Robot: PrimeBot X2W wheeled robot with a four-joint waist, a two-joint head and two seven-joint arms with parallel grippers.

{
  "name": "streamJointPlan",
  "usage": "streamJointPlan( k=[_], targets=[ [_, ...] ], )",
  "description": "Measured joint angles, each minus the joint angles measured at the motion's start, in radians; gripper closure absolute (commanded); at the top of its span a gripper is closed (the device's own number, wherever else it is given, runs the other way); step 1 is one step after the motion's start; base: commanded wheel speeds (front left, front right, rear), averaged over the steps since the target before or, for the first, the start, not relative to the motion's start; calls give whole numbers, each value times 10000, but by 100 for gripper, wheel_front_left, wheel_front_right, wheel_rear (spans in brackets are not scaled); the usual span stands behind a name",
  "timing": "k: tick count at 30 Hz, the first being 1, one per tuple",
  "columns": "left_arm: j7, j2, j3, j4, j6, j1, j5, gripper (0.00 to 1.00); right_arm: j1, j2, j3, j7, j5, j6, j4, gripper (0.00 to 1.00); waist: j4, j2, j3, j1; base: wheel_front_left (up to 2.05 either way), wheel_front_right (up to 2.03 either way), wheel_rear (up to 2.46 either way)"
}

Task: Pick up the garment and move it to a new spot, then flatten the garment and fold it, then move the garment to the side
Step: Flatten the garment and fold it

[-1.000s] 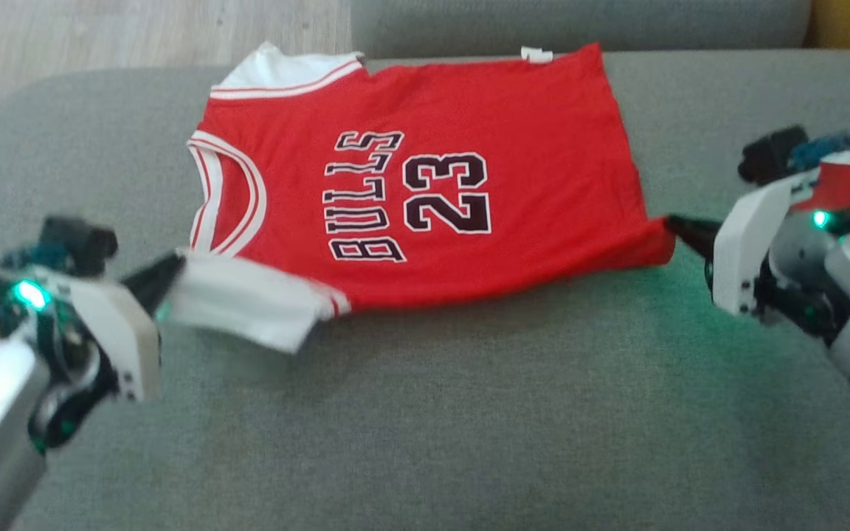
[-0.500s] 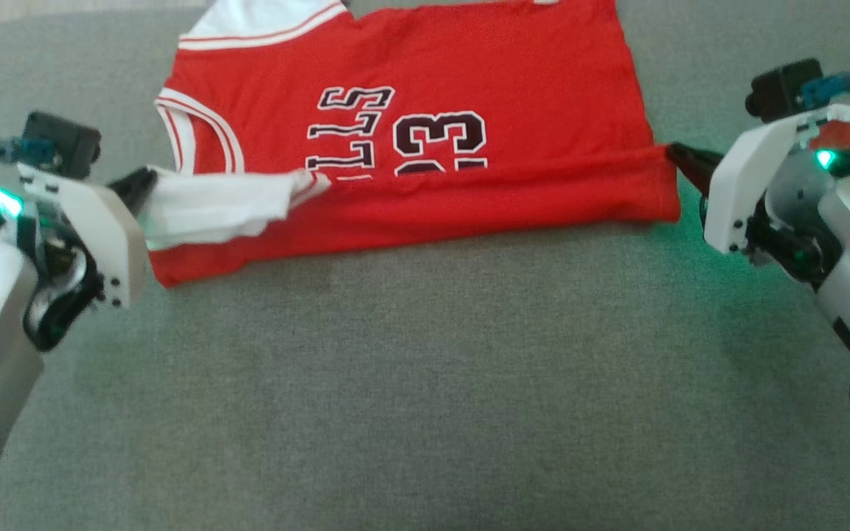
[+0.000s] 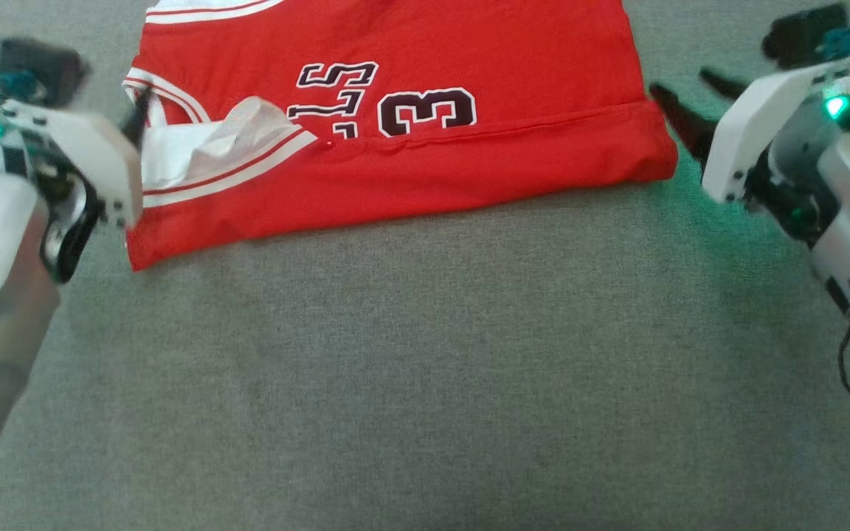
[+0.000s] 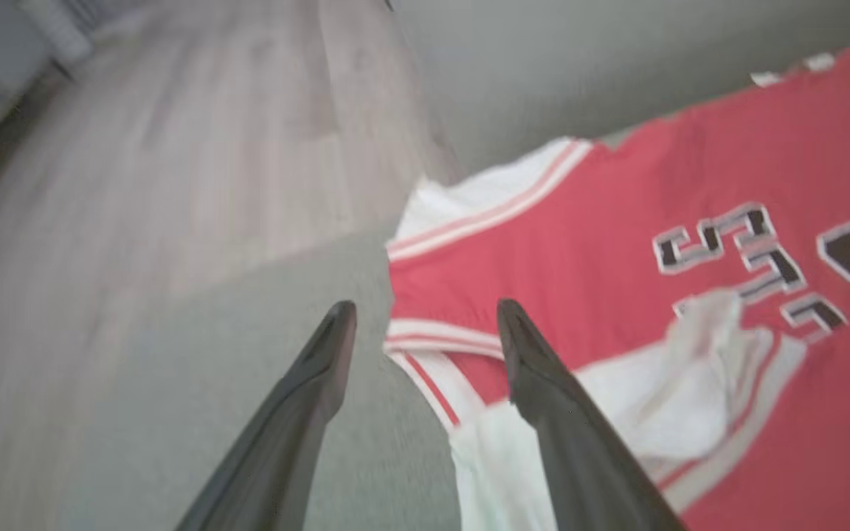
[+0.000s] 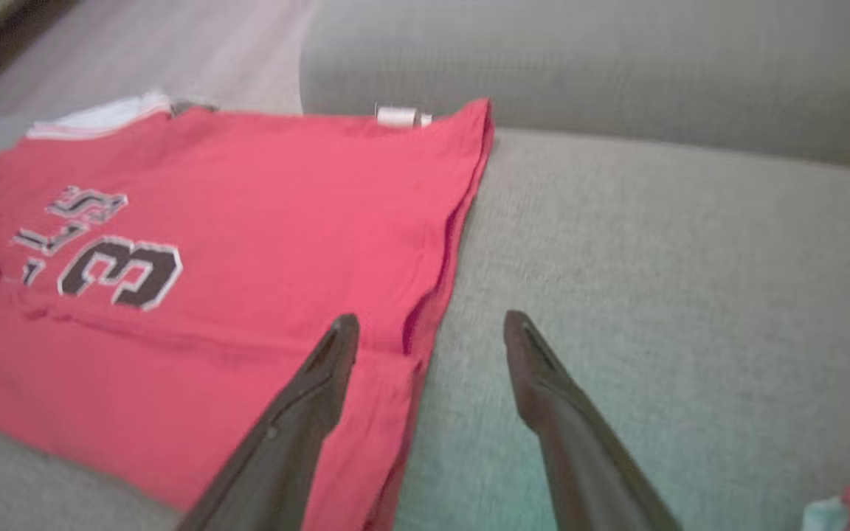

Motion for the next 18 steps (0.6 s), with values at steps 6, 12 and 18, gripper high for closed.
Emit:
streamJointPlan(
  k=[6,12,18],
  targets=[
    [-3576,-681,1095,412,1181,-404,100,0,-273,357,-1018,-2307,58,0,268,0,9,0,-276,-1,0,0,0],
    [-4717,-1022,2316,-660,1624,75,-19,0,-221,1139,-2069,-4621,-316,0,792,0,37,0,-823,-1,0,0,0],
    [-4773,-1496,3605,-3758,2460,2815,1576,0,788,1503,-4840,-4847,-2508,0,-201,0,160,0,-1387,-3,0,0,0]
  ],
)
